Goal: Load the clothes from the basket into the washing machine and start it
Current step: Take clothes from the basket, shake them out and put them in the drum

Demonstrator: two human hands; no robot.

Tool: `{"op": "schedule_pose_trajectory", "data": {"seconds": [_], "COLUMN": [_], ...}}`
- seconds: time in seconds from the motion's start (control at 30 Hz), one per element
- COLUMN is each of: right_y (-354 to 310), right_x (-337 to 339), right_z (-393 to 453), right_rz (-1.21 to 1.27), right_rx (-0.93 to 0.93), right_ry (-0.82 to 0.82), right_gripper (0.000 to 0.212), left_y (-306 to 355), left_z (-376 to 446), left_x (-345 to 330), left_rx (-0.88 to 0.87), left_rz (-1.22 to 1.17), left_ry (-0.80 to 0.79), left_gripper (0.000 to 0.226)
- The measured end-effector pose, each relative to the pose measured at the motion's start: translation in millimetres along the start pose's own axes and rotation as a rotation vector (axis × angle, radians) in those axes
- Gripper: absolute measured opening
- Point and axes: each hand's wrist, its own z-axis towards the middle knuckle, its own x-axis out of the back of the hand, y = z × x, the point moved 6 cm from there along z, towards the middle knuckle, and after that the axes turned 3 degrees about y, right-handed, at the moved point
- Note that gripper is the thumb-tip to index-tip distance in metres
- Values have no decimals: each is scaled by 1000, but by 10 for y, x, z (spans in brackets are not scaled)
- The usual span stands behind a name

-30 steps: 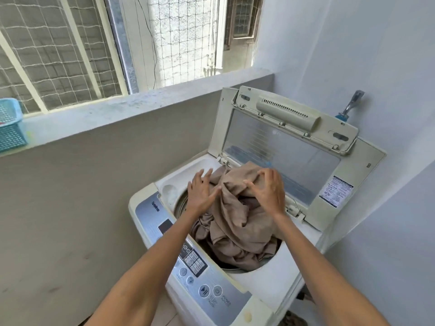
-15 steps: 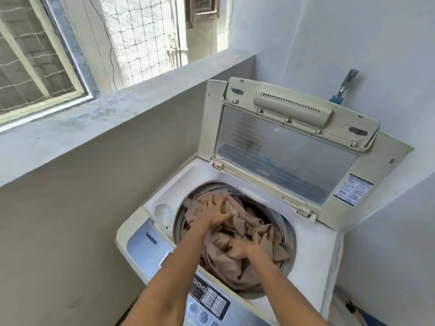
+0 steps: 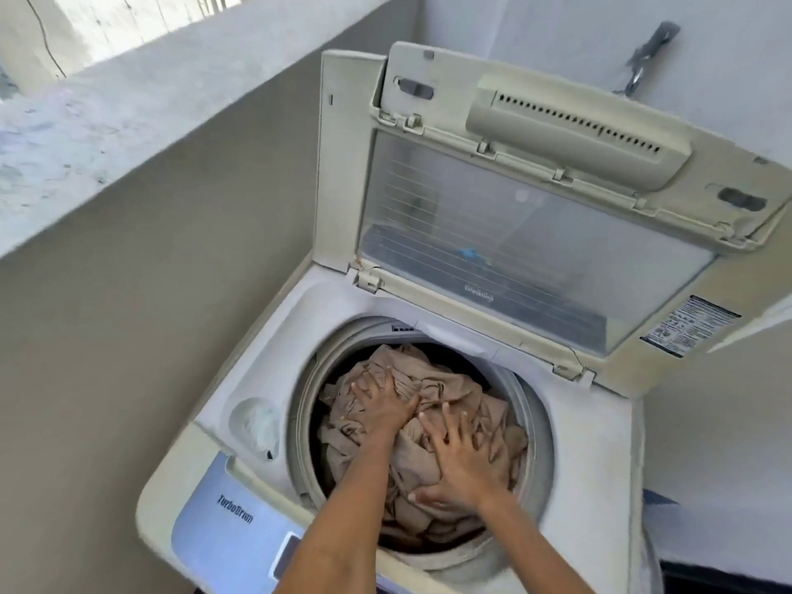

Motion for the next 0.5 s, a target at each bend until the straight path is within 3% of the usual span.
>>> {"op": "schedule_pose_trajectory", "data": {"seconds": [0.17, 0.23, 0.33, 0.43, 0.5], "right_y": [311, 536, 812, 829, 771], "right_x": [-423, -538, -536, -411, -294], "right_z": [683, 860, 986, 1016, 979], "right_rz": [-81, 4, 142, 153, 73], "right_rx": [-259, -350, -420, -380, -283], "right_ry": [-60, -85, -87, -194, -308], "right_gripper": [78, 85, 99, 108, 98], "left_y": [105, 169, 252, 264, 221], "left_z": [422, 518, 527, 578, 604], "left_x": [-235, -361, -526, -555, -533], "left_rx": [-135, -245, -417, -420, -384], "left_rz": [-93, -42, 222, 308, 337], "left_ry": [-88, -165, -224, -230, -214], "left_gripper": [92, 96, 104, 107, 110]}}
